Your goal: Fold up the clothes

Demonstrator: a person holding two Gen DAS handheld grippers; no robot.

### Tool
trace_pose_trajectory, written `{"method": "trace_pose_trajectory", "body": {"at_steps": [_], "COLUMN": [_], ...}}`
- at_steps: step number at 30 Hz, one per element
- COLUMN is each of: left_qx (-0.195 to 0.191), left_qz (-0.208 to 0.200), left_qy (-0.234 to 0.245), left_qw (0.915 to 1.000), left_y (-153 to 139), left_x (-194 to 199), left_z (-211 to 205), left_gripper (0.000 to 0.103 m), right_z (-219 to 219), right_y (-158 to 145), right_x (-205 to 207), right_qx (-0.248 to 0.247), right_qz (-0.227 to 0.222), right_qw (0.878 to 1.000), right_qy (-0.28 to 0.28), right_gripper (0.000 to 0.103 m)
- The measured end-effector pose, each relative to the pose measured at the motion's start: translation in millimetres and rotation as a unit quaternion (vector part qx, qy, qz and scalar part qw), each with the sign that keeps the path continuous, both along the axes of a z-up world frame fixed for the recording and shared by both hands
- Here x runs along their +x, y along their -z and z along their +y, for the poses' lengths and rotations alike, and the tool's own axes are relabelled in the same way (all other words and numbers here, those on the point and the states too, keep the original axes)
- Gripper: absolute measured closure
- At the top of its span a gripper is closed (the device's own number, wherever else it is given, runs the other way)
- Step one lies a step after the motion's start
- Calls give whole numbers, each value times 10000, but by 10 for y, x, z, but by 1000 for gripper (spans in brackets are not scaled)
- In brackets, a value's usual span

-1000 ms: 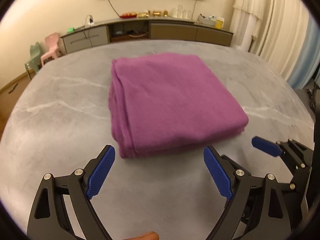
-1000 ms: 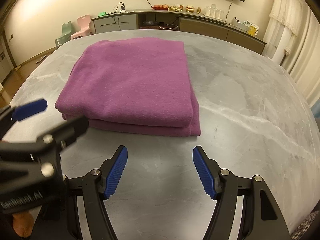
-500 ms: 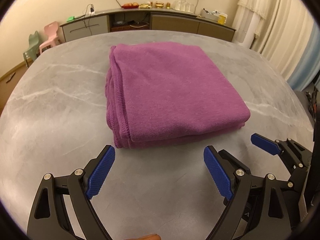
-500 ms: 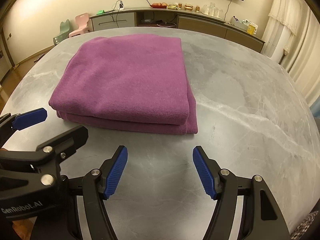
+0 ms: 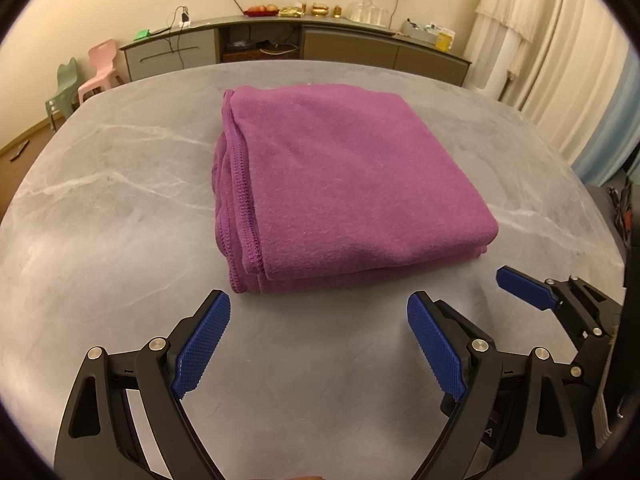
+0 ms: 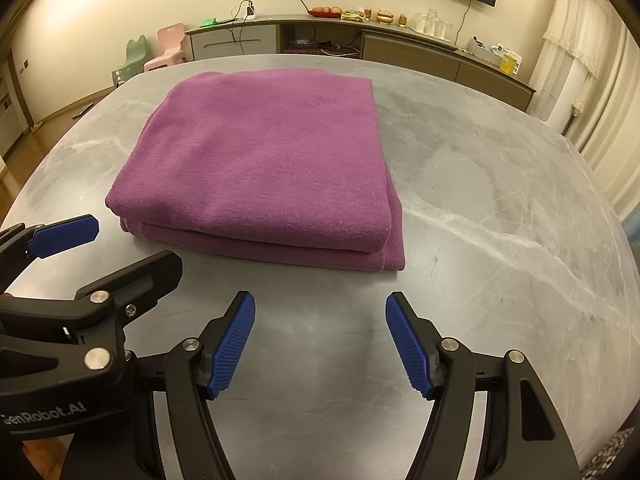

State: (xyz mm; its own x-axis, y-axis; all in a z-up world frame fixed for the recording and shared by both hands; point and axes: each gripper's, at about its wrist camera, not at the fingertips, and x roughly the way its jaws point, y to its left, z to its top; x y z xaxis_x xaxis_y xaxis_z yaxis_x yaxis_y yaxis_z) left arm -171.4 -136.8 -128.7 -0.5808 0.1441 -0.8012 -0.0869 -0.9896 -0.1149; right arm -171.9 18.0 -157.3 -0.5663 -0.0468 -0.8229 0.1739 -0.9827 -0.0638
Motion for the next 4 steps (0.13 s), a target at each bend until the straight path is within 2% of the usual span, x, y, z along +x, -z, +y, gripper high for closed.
{"method": "trace_pose_trajectory", "body": {"at_steps": [4], "left_qx": [-30], "left_qz": [30], "left_qy": [-13], "left_qw": [10000], "left_y": [-2], "left_x": [5], "left_z": [8], "left_gripper": [11], "right_z": [0], "right_y": [12], "right_x": [0], "right_qx": [1], "right_qz": [-16], "right_qw": [10000], "right_qy": [2], "right_gripper": [34]}}
